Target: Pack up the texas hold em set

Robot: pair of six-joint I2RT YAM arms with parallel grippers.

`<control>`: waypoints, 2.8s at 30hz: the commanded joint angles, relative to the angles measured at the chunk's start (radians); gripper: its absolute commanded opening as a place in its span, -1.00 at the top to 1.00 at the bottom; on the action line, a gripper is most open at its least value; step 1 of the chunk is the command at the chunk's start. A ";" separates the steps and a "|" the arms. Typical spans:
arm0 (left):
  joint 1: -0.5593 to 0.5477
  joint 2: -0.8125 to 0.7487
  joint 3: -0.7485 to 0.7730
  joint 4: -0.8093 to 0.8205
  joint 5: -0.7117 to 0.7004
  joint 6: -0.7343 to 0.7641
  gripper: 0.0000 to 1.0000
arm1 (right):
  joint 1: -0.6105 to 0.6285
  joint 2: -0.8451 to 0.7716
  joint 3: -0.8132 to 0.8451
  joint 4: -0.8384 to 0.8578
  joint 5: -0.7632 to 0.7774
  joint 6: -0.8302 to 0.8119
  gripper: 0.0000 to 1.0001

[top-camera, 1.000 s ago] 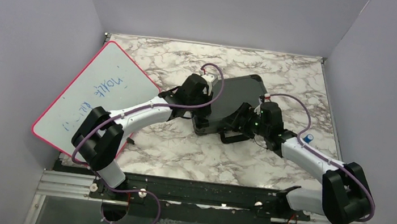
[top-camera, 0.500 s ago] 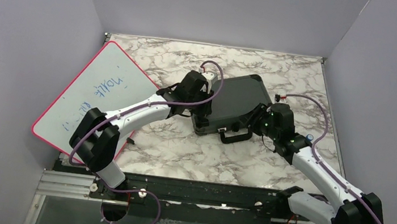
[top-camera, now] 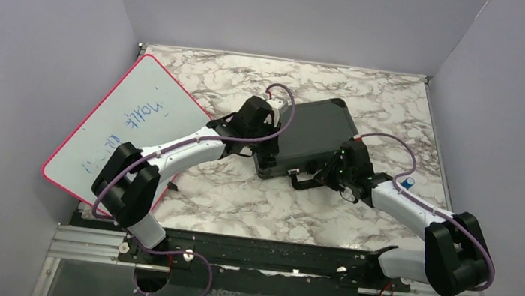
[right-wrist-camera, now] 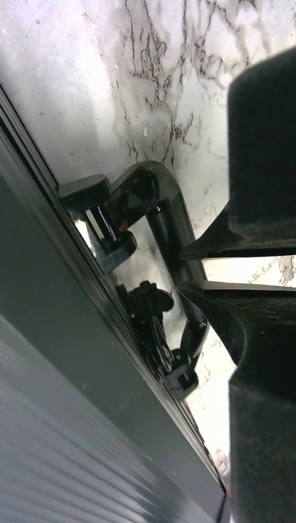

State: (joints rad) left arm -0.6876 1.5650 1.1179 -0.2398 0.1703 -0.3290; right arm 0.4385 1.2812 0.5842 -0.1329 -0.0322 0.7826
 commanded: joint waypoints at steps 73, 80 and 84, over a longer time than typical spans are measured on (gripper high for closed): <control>-0.007 -0.368 0.008 -0.032 -0.366 0.114 0.25 | 0.001 -0.440 0.355 -0.596 0.289 -0.145 -0.11; -0.007 -0.705 -0.087 -0.081 -0.465 0.159 -0.33 | 0.002 -0.576 0.545 -0.778 0.364 -0.185 -0.36; -0.008 -0.873 -0.092 -0.212 -0.539 0.147 -0.51 | 0.002 -0.663 0.578 -0.771 0.316 -0.249 -0.55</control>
State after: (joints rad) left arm -0.6941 0.8181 1.0424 -0.3092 -0.2539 -0.1967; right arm 0.4431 0.6853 1.1187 -0.8127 0.2691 0.6037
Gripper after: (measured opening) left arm 0.715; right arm 0.742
